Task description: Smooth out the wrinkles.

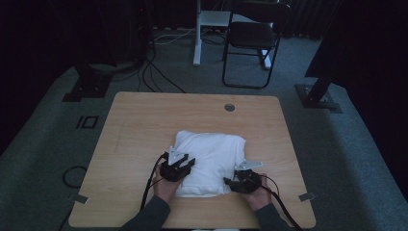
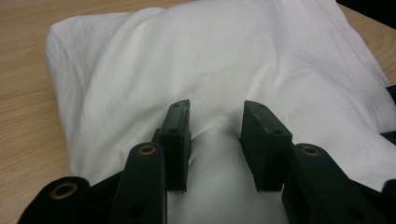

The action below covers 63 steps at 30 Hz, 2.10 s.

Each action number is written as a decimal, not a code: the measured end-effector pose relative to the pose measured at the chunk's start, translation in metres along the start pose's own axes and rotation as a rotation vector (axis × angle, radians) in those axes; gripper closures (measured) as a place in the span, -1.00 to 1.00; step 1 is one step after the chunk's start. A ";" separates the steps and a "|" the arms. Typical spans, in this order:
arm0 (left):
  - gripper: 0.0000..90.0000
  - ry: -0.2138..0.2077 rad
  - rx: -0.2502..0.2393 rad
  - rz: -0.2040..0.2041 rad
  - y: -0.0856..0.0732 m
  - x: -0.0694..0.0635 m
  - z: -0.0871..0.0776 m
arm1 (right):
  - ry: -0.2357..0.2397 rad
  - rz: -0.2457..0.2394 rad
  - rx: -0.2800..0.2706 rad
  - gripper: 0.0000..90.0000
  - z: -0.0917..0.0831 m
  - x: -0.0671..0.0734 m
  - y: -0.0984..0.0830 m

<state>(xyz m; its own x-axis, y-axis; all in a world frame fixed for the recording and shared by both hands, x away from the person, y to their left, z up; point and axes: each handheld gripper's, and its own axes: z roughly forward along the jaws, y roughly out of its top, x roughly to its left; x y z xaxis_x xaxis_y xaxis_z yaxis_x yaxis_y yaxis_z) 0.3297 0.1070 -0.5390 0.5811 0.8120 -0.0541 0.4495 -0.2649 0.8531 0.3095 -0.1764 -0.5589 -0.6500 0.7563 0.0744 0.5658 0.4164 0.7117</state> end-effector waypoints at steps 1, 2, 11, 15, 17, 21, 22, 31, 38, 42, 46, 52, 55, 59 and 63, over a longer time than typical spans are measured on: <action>0.40 0.000 0.003 0.003 0.001 0.001 0.000 | 0.003 -0.002 -0.006 0.13 0.001 -0.001 0.001; 0.40 -0.002 0.005 0.003 0.002 0.002 0.001 | 0.002 -0.001 -0.007 0.13 0.002 -0.002 0.002; 0.40 0.055 0.028 0.003 0.015 0.026 0.012 | -0.023 0.004 -0.037 0.12 0.026 -0.013 0.024; 0.40 0.093 0.036 -0.003 0.023 0.042 0.019 | -0.025 0.007 -0.058 0.12 0.040 -0.016 0.037; 0.40 0.110 0.042 -0.008 0.027 0.050 0.023 | -0.030 0.012 -0.067 0.12 0.049 -0.018 0.045; 0.40 0.148 0.059 -0.031 0.035 0.064 0.029 | -0.033 0.018 -0.085 0.12 0.062 -0.021 0.058; 0.40 0.156 0.059 -0.037 0.036 0.067 0.030 | -0.035 0.020 -0.088 0.12 0.065 -0.022 0.061; 0.40 0.144 0.082 -0.094 0.047 0.087 0.039 | -0.028 0.037 -0.089 0.11 0.079 -0.026 0.076; 0.39 0.085 0.075 -0.110 0.046 0.087 0.038 | -0.046 0.028 -0.077 0.11 0.075 -0.022 0.073; 0.39 0.074 0.073 -0.098 0.042 0.077 0.035 | -0.048 0.024 -0.070 0.11 0.067 -0.021 0.066; 0.39 0.062 0.067 -0.082 0.041 0.071 0.033 | -0.052 0.029 -0.058 0.11 0.061 -0.020 0.060; 0.09 0.076 -0.028 -0.117 0.052 0.074 0.012 | -0.029 0.051 -0.099 -0.11 0.050 -0.022 0.061; 0.01 0.076 -0.099 -0.105 0.063 0.077 -0.015 | -0.028 0.043 -0.185 -0.24 0.025 -0.020 0.064; -0.01 0.093 -0.178 -0.070 0.075 0.086 -0.063 | -0.022 0.054 -0.287 -0.28 -0.018 -0.027 0.063; -0.02 0.099 -0.224 -0.064 0.072 0.102 -0.104 | -0.057 0.081 -0.330 -0.30 -0.049 -0.041 0.053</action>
<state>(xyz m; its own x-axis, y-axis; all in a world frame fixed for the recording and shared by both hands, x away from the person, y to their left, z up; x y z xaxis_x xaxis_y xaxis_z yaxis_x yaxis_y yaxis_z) 0.3506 0.2252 -0.4288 0.4822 0.8733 -0.0697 0.3151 -0.0987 0.9439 0.3418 -0.2098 -0.4899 -0.5753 0.8109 0.1077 0.4142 0.1752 0.8931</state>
